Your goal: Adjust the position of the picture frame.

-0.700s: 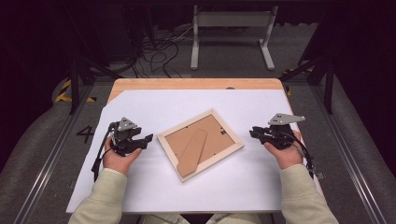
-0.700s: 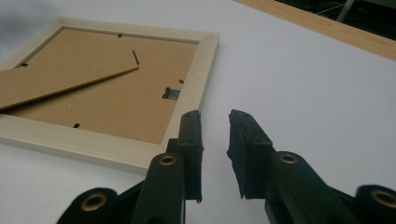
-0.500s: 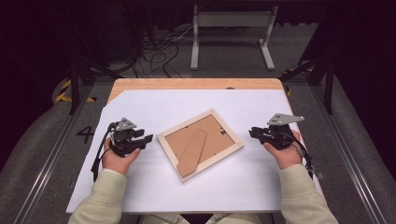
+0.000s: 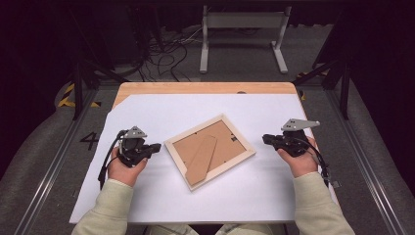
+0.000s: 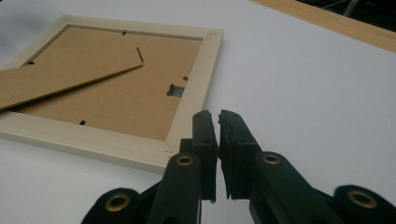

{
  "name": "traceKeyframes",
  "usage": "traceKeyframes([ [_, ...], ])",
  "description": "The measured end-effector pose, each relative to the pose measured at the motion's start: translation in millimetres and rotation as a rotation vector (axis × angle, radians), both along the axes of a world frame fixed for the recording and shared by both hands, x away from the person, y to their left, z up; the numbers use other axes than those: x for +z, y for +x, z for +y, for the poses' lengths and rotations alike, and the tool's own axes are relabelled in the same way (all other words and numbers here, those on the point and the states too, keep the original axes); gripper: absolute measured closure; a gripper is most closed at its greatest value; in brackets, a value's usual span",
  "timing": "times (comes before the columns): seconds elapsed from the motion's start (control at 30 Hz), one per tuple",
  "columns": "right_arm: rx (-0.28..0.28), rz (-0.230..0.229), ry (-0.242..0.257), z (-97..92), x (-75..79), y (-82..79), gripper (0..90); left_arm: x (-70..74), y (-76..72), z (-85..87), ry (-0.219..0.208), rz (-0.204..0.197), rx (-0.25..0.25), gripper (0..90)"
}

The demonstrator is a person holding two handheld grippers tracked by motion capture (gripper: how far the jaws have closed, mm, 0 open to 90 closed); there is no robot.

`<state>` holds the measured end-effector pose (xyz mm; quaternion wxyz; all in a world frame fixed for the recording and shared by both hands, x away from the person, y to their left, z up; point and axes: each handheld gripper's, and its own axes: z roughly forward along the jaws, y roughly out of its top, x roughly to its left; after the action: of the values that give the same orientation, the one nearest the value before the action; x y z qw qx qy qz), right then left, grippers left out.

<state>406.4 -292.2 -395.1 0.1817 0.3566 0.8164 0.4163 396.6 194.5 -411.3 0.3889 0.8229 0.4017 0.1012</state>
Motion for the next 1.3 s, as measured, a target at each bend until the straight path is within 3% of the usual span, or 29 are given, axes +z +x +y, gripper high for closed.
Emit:
traceKeyframes([
  [0.07, 0.001, 0.001, -0.002, 0.2, 0.1, 0.3, 85.6, -0.6, 0.8, -0.1, 0.009, 0.024, -0.009, 89.9],
  [0.13, 0.001, 0.002, -0.002, 0.3, 0.1, 0.5, 85.7, -1.7, 4.0, -3.1, 0.053, 0.091, -0.019, 89.9],
  [0.23, 0.002, 0.006, -0.001, 0.3, -0.3, 1.2, 85.8, -1.1, 4.6, -5.5, 0.087, 0.104, -0.010, 89.9],
  [0.3, 0.003, 0.017, -0.007, 0.6, -1.8, 2.0, 85.8, -1.1, 5.9, -9.5, 0.117, 0.156, -0.022, 89.8],
  [0.43, 0.006, 0.020, -0.010, 1.5, -2.0, 1.7, 85.8, -4.9, 8.2, -13.1, 0.154, 0.214, -0.039, 89.9],
  [0.8, 0.011, 0.022, -0.016, 2.3, -2.4, 0.2, 85.7, -20.3, 13.3, -28.5, 0.237, 0.333, -0.119, 89.8],
  [0.93, 0.008, 0.024, -0.019, 1.7, -3.0, -1.2, 85.6, -21.6, 14.5, -34.9, 0.242, 0.337, -0.126, 89.8],
  [1.3, 0.000, 0.027, -0.026, -1.5, -4.6, -6.6, 85.5, -24.7, 22.8, -46.3, 0.244, 0.292, -0.137, 89.4],
])
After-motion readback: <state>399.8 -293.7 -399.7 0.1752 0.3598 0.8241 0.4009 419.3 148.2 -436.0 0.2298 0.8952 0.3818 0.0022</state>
